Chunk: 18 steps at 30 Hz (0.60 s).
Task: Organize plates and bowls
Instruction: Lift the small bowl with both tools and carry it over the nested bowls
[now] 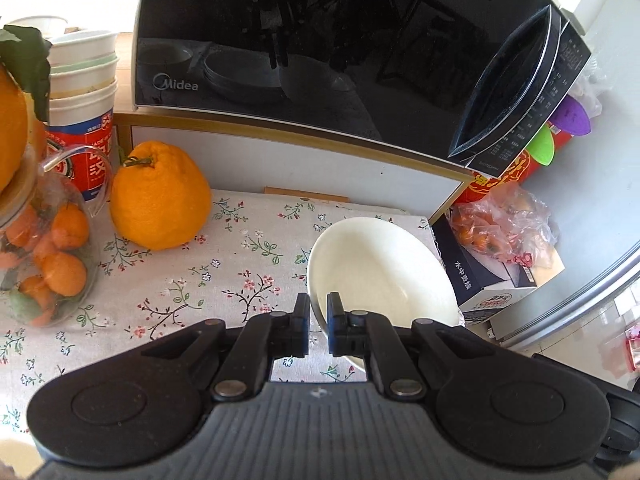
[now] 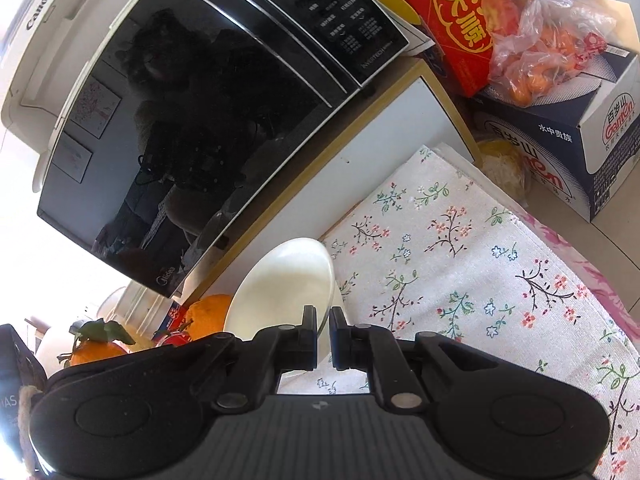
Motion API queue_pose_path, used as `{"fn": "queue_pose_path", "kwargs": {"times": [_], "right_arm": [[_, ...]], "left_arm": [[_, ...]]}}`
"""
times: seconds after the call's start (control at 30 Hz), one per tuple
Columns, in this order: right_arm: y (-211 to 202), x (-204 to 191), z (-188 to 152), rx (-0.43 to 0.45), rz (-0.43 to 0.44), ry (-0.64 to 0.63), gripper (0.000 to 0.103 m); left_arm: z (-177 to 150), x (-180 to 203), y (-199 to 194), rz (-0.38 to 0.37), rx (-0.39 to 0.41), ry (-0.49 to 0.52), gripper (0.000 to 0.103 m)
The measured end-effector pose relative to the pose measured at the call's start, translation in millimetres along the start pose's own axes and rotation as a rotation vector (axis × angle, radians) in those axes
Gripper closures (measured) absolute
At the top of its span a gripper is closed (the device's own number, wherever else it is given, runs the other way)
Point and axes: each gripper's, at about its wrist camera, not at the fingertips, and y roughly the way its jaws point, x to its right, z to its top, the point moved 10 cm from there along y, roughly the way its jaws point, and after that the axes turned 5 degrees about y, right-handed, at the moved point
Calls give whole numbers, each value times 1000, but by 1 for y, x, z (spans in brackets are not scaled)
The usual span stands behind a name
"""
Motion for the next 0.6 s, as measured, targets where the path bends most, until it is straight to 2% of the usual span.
{"fn": "queue_pose_path", "kwargs": {"times": [0.37,0.6], "right_arm": [[-39,-41,-25,-3,7,-64,98],[-58,-56,-53,-26,8,-77,98]], "left_arm": [[-15,-15,-61,-39,47,-49,96],[-39,-32,-93,-81,62,-90,96]]}}
